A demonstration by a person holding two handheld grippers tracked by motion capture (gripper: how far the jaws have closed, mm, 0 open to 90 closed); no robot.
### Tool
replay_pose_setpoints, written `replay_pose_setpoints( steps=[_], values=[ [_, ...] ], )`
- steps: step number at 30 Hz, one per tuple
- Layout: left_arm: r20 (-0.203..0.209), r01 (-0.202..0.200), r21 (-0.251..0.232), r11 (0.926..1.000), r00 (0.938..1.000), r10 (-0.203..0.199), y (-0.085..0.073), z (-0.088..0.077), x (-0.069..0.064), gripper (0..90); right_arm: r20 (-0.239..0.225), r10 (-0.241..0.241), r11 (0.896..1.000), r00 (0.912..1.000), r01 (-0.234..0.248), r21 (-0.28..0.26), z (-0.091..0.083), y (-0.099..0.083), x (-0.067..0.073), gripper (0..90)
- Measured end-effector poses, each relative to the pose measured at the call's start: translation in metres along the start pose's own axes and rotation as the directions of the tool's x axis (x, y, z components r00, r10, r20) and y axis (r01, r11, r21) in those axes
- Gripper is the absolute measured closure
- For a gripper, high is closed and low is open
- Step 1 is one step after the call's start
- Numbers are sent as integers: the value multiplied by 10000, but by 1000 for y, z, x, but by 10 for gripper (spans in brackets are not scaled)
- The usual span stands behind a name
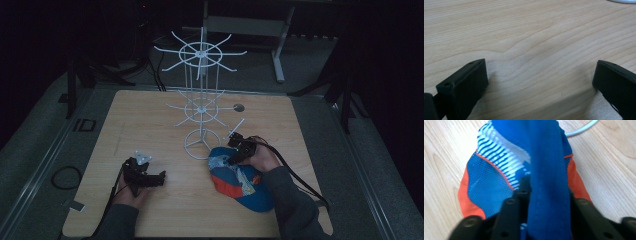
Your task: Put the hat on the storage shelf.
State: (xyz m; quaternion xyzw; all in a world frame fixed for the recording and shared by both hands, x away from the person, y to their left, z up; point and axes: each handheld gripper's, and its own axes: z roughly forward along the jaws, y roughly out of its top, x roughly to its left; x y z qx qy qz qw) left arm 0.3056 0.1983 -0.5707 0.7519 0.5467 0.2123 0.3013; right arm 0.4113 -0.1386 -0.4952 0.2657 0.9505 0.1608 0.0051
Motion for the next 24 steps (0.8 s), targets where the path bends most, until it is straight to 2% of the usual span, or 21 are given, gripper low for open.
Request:
replay_pose_setpoints(
  steps=[2, 4, 10, 17, 24],
  values=[
    [1, 2, 0, 10000, 10000, -2, 0, 0, 0, 0, 18, -72, 9999, 10000, 72, -114, -3, -1, 2, 836],
    [0, -1, 0, 10000, 10000, 1, 0, 0, 0, 0, 107, -330, 9989, 9994, 333, -342, -7, -2, 4, 866],
    [-1, 16, -19, 10000, 10000, -16, 0, 0, 0, 1, 385, -423, 9927, 9984, 463, -1110, -25, -8, 10, 875],
    [-9, -9, -14, 10000, 10000, 9, 0, 0, 0, 1, 703, -409, 9781, 9967, 543, -2011, -49, -17, 18, 876],
    [-13, 1, -24, 10000, 10000, -1, 0, 0, 0, 1, 740, -266, 9546, 9969, 473, -2942, -70, -26, 24, 875]
  ],
)
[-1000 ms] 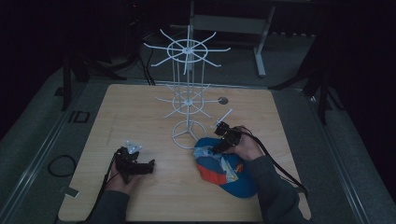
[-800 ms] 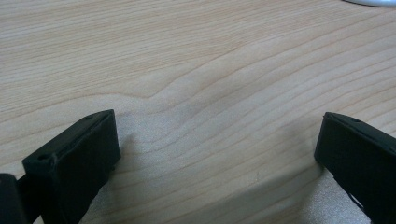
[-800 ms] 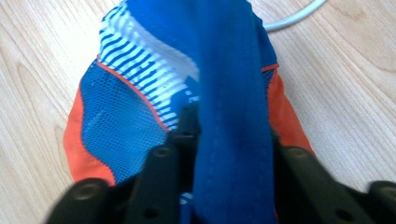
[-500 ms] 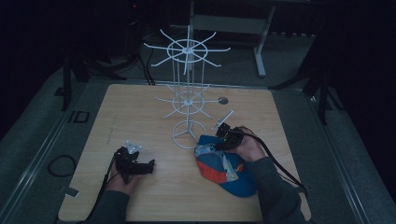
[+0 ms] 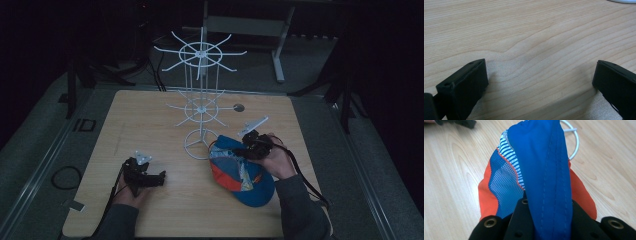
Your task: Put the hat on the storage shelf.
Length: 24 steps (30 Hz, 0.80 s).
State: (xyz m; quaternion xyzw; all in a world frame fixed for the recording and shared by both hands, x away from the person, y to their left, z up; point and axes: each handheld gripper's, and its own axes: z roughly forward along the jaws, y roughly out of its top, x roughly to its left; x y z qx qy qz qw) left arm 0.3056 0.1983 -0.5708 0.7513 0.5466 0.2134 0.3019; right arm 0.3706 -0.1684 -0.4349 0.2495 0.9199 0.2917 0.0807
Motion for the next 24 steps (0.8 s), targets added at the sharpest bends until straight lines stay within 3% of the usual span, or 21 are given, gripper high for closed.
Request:
replay_pose_setpoints(
  steps=[6, 15, 24],
  values=[
    [11, 0, 21, 10000, 10000, 0, 0, 0, 0, 0, 217, 313, 9975, 9993, -299, -638, -14, -5, -1, 875],
    [10, -8, 25, 10000, 10000, 8, 0, 0, 0, 1, 135, 772, 9831, 9969, -738, -1674, -29, -14, -6, 875],
    [16, 8, 25, 10000, 10000, -8, 0, 0, 0, 0, 306, 877, 9735, 9957, -791, -2146, -45, -18, -5, 875]
  ],
)
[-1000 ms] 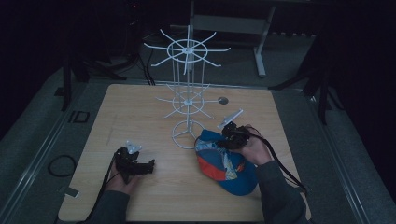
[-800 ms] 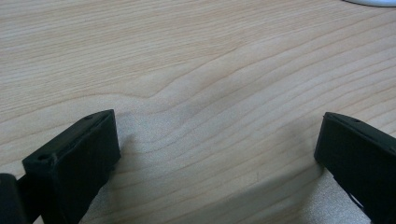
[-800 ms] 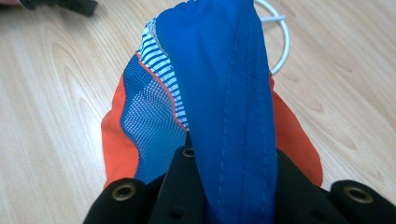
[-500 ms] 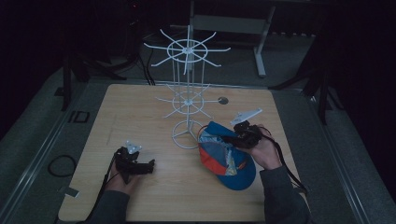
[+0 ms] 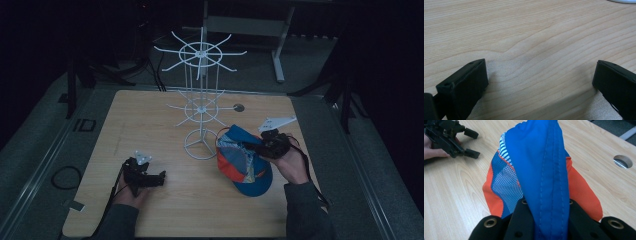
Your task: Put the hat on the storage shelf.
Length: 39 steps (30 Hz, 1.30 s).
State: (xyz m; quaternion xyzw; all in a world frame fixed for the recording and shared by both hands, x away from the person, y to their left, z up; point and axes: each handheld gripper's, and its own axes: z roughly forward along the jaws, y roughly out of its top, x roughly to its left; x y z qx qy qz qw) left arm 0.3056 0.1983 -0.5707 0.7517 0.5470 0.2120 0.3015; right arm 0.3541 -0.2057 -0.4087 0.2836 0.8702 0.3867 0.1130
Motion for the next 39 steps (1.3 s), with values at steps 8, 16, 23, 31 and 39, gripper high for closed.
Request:
replay_pose_setpoints(
  steps=[8, 16, 23, 31, 39],
  values=[
    [2, 9, -4, 10000, 10000, -9, 0, 0, 0, 0, -23, -26, 9997, 10000, 25, -236, -10, -1, 1, 875],
    [-5, -11, -9, 10000, 10000, 11, 0, 0, 0, 0, 8, -41, 9989, 10000, 41, -475, -21, 0, 3, 875],
    [-10, -17, 4, 10000, 10000, 17, 0, 0, 0, 0, 156, -38, 9979, 9999, 48, -649, -31, -1, 3, 875],
    [-7, -15, 3, 10000, 10000, 15, 0, 0, 0, 0, 525, 62, 9948, 9986, -8, -1014, -40, -1, 3, 876],
    [-10, -16, -2, 10000, 10000, 16, 0, 0, 0, 1, 634, 115, 9923, 9979, -36, -1237, -45, 1, 5, 876]
  ],
)
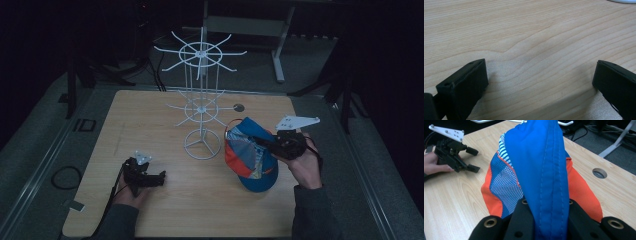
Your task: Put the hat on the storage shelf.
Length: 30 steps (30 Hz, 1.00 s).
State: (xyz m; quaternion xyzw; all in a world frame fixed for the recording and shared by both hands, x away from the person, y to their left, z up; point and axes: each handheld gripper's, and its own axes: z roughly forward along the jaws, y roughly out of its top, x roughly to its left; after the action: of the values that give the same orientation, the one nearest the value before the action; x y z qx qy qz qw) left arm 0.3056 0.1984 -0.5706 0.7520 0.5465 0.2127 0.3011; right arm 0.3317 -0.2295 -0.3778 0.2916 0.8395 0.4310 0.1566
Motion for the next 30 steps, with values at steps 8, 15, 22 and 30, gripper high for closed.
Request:
replay_pose_setpoints(
  steps=[8, 15, 22, 30],
  values=[
    [-3, -5, -4, 10000, 10000, 5, 0, 0, 0, 0, 221, 65, 9996, 9997, -59, -275, -7, 1, 3, 876],
    [4, -2, 4, 10000, 10000, 2, 0, 0, 0, 0, 383, 114, 9984, 9992, -93, -549, -16, 5, 4, 876],
    [5, -5, 11, 10000, 10000, 5, 0, 0, 0, 0, 351, 198, 9956, 9992, -165, -922, -22, 10, 4, 875],
    [4, -4, 10, 10000, 10000, 4, 0, 0, 0, 1, 515, 311, 9916, 9982, -243, -1273, -31, 16, 2, 876]
  ],
)
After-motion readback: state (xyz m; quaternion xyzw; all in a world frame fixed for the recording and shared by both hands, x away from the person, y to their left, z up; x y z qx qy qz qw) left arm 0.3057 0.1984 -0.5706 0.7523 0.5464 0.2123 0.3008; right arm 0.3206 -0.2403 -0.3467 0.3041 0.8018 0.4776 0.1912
